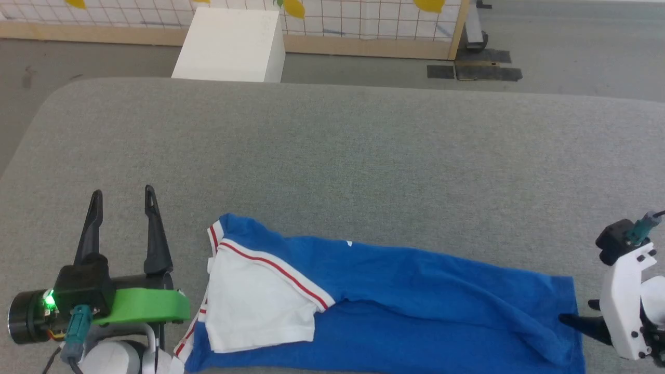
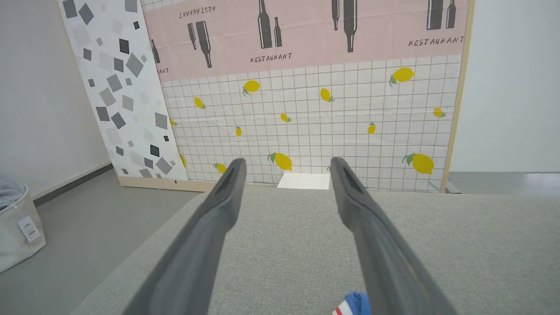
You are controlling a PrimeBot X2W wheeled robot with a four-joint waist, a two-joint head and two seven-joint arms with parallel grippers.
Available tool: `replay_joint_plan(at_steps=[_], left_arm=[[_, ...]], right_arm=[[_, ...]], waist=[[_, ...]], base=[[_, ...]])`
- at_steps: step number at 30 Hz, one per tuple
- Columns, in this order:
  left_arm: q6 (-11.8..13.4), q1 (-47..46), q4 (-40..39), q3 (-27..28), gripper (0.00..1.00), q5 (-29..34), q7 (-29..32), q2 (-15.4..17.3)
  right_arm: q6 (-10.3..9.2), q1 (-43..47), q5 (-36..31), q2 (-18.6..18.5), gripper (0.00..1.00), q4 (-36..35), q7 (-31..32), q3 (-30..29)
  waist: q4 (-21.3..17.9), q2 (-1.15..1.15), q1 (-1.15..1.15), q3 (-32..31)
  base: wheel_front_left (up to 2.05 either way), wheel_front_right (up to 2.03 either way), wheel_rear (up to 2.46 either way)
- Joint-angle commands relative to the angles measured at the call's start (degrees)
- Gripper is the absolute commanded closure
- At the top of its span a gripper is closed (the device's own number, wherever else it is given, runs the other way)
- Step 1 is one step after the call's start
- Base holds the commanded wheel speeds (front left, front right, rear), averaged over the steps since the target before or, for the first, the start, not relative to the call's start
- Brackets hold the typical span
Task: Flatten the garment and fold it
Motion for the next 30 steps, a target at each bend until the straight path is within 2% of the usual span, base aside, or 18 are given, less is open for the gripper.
replay_joint_plan(at_steps=[1, 8, 13, 14, 15, 16, 21, 30], left_arm=[[-2.0, 1.7, -0.3, 1.9, 0.00, 1.6, -0.2, -1.7], [-11.1, 4.3, -0.2, 10.3, 0.00, 6.3, -0.2, -10.0], [-16.4, 4.9, 1.2, 14.0, 0.00, 9.3, -0.2, -13.9], [-17.5, 4.9, 1.6, 14.6, 0.00, 9.9, -0.2, -14.5], [-18.3, 5.0, 1.7, 15.1, 0.00, 10.4, -0.2, -14.9], [-19.1, 5.0, 1.9, 15.8, 0.00, 10.9, -0.2, -15.4], [-21.6, 5.5, 2.4, 18.6, 0.00, 12.6, -0.2, -17.0], [-23.9, 6.9, 2.2, 20.4, 0.00, 14.6, -0.2, -18.5]], right_arm=[[-0.09, 0.8, 0.2, 1.0, 0.00, 1.1, 0.3, 0.0], [-0.09, 1.9, -0.7, 4.9, 0.00, 5.1, 0.4, 1.5], [-0.09, 3.0, -1.0, 6.0, 0.00, 5.7, 0.5, 3.7], [-0.09, 3.0, -0.8, 6.1, 0.16, 5.8, 0.3, 3.8], [-0.09, 3.0, -0.7, 6.2, 0.73, 5.9, 0.2, 4.0], [-0.09, 2.8, -0.7, 6.2, 1.00, 5.9, -0.1, 4.2], [-0.09, 1.9, 0.0, 5.9, 1.00, 5.7, -2.2, 3.9], [-0.09, 0.4, 1.2, 2.8, 1.00, 3.3, -4.5, 1.2]], waist=[[0.9, 0.00, 0.00, 1.0], [2.1, 0.00, 0.00, 2.3], [2.4, 0.00, 0.00, 2.6], [2.3, 0.00, 0.00, 2.6], [2.2, 0.00, 0.00, 2.5], [2.1, 0.00, 0.00, 2.4], [1.1, 0.00, 0.00, 1.1], [-0.9, 0.00, 0.00, -1.3]], base=[[0.00, 0.00, 0.00], [0.00, 0.00, 0.00], [0.00, 0.00, 0.00], [0.00, 0.00, 0.00], [0.00, 0.00, 0.00], [0.00, 0.00, 0.00], [0.00, 0.00, 0.00], [0.00, 0.00, 0.00]])
